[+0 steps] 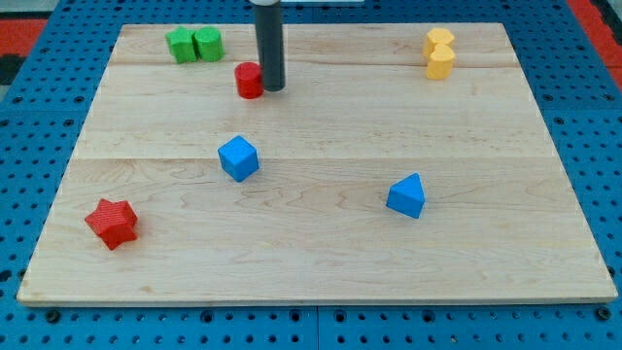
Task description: Move red circle downwards
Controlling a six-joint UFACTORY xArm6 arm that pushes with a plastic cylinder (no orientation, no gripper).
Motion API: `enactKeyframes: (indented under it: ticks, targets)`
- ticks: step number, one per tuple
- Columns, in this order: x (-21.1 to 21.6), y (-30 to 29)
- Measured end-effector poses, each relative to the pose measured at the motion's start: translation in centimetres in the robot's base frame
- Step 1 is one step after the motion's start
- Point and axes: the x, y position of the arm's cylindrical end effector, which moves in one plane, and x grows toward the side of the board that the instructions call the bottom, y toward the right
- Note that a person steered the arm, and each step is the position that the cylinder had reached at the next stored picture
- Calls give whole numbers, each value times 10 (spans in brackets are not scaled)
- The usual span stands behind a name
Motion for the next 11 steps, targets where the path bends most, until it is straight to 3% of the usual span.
enactKeyframes:
  ticks: [1,2,4,8,9,10,11]
  targets:
    - [-33,-2]
    - [-37,-23]
    - [10,-48]
    - [146,-93]
    - [110,-95]
    - [103,-121]
    - [137,-125]
